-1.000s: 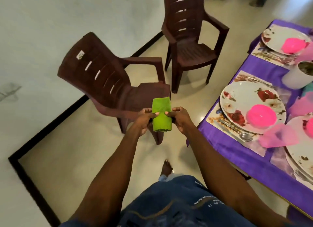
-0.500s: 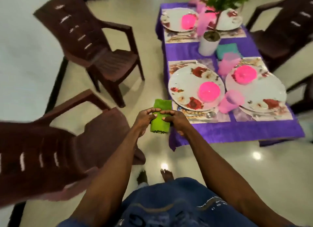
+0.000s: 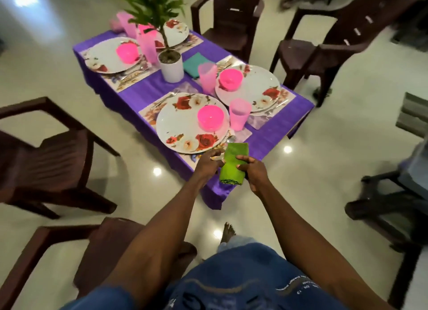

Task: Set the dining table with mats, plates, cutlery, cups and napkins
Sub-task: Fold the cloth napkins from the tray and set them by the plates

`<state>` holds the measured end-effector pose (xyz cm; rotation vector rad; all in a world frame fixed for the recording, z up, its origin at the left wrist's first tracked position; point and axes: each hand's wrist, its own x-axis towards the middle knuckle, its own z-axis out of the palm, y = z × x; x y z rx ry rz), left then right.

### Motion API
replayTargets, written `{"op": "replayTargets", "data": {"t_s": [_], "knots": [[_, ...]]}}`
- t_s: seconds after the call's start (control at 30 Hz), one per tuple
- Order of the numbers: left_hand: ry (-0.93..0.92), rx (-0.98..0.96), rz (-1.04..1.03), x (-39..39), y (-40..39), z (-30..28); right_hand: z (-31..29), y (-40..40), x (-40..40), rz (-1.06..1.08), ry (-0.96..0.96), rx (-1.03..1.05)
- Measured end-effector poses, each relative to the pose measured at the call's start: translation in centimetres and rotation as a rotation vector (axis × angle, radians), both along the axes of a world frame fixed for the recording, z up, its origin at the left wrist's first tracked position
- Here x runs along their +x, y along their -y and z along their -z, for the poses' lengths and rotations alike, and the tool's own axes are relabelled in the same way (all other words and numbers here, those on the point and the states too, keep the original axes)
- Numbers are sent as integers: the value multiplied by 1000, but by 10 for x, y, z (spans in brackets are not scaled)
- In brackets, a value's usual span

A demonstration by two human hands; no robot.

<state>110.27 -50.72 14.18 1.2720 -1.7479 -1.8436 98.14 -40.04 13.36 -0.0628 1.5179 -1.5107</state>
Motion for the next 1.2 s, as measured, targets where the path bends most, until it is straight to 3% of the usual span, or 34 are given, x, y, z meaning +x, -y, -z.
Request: {"op": "replayTargets", "data": {"t_s": [0.17,0.33,0.57,0.7,0.93,1.2], "knots": [[204,-365,80,-28,14,6,-1,-6,-33,347,0,-14],[262,-558,185,-35,24,14,-2,8,-48,338,-94,34],[292,-601,219,-45,36,15,14,30,-39,196,-114,146],[302,-604,256,-54,51,11,21,29,-34,326,-58,209],[264,-681,444,-64,83,17,11,43,-27,384,-291,415],[118,-751,610,-64,118,26,13,68,-18,611,-237,377]]}}
